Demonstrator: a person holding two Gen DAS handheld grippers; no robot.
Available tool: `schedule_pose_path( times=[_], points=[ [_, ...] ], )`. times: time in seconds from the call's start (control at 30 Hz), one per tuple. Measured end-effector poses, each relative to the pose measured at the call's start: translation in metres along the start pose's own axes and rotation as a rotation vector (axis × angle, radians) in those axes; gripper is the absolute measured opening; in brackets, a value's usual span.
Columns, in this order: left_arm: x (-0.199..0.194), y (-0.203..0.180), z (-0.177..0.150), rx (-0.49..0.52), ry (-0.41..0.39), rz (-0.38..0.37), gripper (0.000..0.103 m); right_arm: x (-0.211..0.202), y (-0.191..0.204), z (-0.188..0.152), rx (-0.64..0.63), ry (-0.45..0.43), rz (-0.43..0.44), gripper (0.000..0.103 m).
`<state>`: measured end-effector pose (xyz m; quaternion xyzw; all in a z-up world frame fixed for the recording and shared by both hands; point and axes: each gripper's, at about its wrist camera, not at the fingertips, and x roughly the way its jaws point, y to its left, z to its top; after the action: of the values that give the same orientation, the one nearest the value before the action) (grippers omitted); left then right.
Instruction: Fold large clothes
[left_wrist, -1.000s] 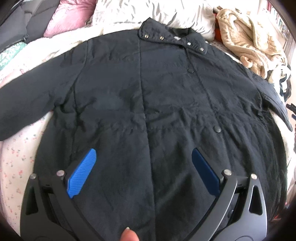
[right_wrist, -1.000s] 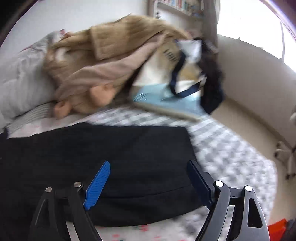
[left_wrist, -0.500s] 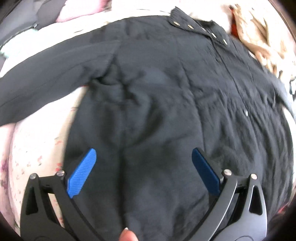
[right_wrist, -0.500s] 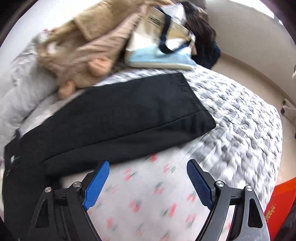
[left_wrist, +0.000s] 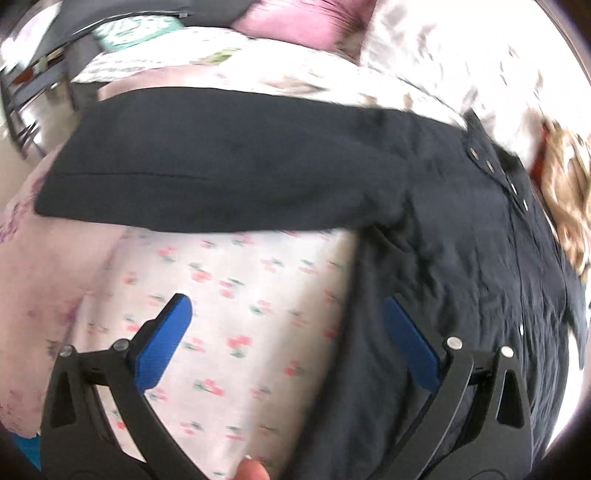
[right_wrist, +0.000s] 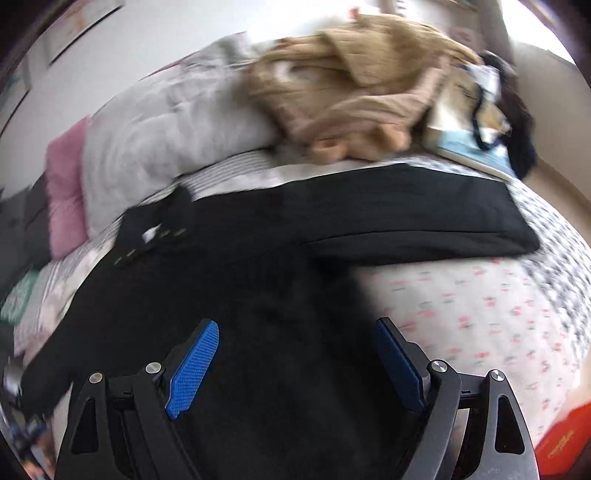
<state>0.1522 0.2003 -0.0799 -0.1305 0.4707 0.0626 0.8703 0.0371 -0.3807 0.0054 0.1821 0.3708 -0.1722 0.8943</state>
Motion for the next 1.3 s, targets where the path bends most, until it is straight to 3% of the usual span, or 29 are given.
schedule_pose_path(
  times=[0.17, 0.4, 0.53, 0.67, 0.7, 0.8, 0.93, 1.1, 1.3],
  points=[
    [0.001, 0.051, 0.023, -0.14, -0.023, 0.064, 0.102, 0.031, 0.054, -0.023, -0.102, 0.1, 0.069, 0.087],
    [0.01, 0.094, 0.04, -0.325, -0.118, 0.043, 0.102, 0.057, 0.093, -0.03, -0.207, 0.143, 0.112, 0.087],
    [0.027, 0.116, 0.041, -0.472, -0.143, 0.001, 0.088, 0.068, 0.107, -0.036, -0.25, 0.171, 0.115, 0.087],
    [0.027, 0.125, 0.045, -0.557, -0.222, -0.017, 0.087, 0.081, 0.109, -0.037, -0.249, 0.201, 0.119, 0.087],
    [0.027, 0.127, 0.044, -0.575, -0.238, -0.018, 0.081, 0.08, 0.107, -0.037, -0.245, 0.204, 0.12, 0.087],
    [0.027, 0.136, 0.045, -0.605, -0.274, -0.021, 0.018, 0.08, 0.104, -0.035, -0.237, 0.209, 0.121, 0.087],
    [0.018, 0.147, 0.037, -0.696, -0.328, -0.105, 0.01, 0.079, 0.096, -0.032, -0.219, 0.214, 0.136, 0.087],
    [-0.022, 0.1, 0.054, -0.585, -0.468, -0.129, 0.009, 0.079, 0.089, -0.027, -0.202, 0.215, 0.144, 0.087],
    [-0.065, -0.003, 0.068, -0.32, -0.566, -0.262, 0.009, 0.079, 0.082, -0.019, -0.154, 0.216, 0.165, 0.087]
  ],
)
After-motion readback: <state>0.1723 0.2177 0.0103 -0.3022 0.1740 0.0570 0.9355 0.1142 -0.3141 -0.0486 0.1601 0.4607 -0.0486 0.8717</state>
